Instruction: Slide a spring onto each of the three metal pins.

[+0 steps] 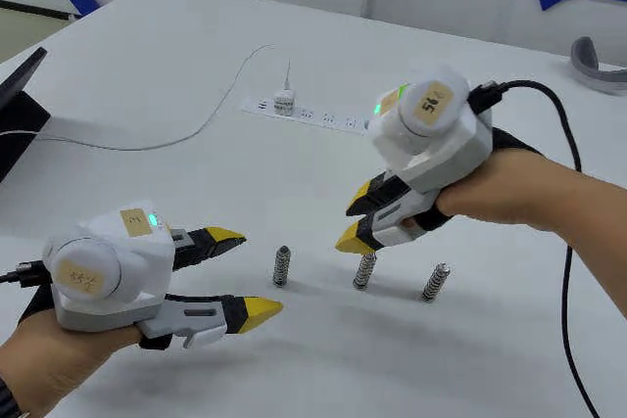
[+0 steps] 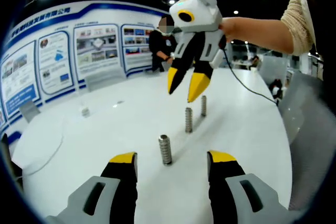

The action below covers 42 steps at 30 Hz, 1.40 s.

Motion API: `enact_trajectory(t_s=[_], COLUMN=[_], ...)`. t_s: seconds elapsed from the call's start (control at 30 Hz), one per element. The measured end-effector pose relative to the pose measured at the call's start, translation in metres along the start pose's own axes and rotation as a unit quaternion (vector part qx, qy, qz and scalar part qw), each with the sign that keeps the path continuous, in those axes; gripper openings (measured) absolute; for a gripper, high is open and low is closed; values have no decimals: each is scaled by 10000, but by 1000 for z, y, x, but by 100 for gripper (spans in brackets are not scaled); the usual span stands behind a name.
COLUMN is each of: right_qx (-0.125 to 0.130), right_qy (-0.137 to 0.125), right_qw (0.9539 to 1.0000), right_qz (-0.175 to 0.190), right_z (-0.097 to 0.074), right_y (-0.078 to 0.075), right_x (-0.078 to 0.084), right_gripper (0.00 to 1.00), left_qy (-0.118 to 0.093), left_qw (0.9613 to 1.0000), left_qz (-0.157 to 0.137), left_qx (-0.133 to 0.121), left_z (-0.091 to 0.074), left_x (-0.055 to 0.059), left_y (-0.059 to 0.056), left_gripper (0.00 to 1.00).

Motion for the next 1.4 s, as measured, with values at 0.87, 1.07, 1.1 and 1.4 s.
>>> enact_trajectory(t_s=[0.87,1.07,1.1,1.4], right_qx=[536,493,494,509], right_qy=[-1258,-1598,-1704,-2008], right_qw=[9804,9768,9748,9685], right_qz=[1420,1341,1353,1380], right_z=[-60,-60,-60,-56], right_y=[-15,-10,-9,-2], right_x=[107,118,120,137], right_gripper=[39,46,49,62], left_qy=[35,51,64,97], left_qw=[10000,10000,10000,9999], left_qz=[38,35,42,-4], left_qx=[37,13,8,-40], left_z=[0,-2,-2,-5], left_x=[-6,-8,-7,-6], left_y=[3,1,0,-3], left_gripper=[60,61,62,65])
Point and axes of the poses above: the centre of the closed fingertips' face, and the gripper's own axes: z roughly forward along the fingers, y roughly to its left, x roughly out of its underside, the point moved 7 cm from there along -z, roughly backward along the fingers, and after that the axes turned 14 degrees about z, right-handed, at the moved point
